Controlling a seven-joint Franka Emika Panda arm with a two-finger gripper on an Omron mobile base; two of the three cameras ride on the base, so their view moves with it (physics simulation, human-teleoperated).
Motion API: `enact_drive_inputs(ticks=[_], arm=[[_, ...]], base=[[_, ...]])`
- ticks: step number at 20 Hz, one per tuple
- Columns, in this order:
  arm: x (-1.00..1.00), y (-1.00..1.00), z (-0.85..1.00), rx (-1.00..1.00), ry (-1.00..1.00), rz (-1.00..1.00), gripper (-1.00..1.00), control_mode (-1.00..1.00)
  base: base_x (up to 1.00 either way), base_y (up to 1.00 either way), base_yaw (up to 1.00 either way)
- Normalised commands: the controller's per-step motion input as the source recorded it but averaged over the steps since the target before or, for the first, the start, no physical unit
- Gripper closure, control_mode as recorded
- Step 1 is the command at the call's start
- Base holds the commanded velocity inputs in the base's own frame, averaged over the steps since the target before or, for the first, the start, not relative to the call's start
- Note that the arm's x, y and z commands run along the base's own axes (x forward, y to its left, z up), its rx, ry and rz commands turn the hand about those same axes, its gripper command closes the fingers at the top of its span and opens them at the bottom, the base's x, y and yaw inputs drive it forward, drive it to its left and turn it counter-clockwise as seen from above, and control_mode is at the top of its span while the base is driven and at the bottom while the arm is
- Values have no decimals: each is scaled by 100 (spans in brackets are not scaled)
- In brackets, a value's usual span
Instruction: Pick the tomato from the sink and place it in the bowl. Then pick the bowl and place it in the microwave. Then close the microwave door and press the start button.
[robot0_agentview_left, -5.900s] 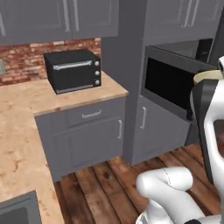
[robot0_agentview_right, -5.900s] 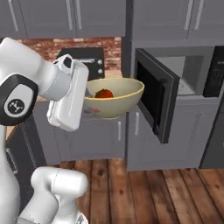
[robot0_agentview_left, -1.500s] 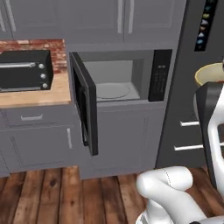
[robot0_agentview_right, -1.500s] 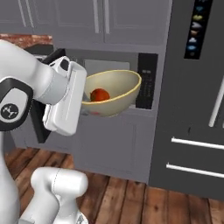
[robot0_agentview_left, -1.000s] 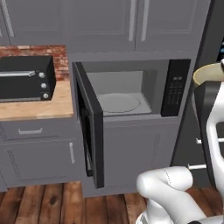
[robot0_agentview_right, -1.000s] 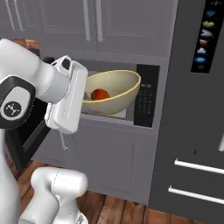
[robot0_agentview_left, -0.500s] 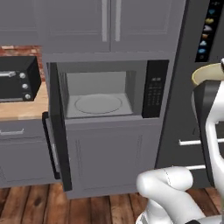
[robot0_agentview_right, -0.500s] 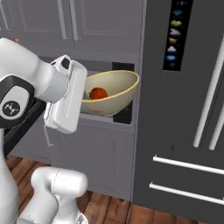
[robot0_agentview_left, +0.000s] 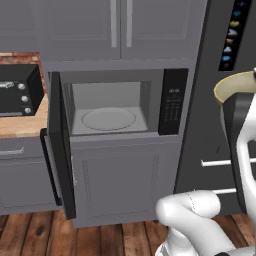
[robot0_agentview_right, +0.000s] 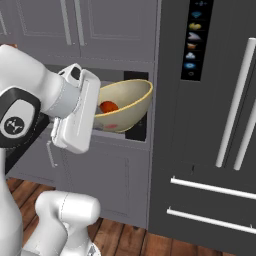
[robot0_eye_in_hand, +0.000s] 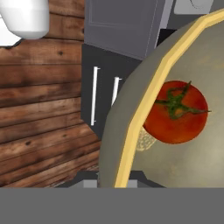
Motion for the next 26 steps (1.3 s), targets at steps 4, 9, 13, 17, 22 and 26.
enact_drive_inputs(ticks=[4,9,13,17,22,26], arm=[[0,0,0,0,0,0,100,100],[-4,8,-2,0,0,7,100,-100],[-6,61,-4,1,0,40,100,-100],[6,76,-22,3,7,59,100,-100],[56,71,-33,7,19,53,100,-100],[87,71,-31,9,18,35,100,-100]], base=[[-1,0,0],[-8,0,3],[0,0,0],[0,0,0],[0,0,0],[0,0,0]])
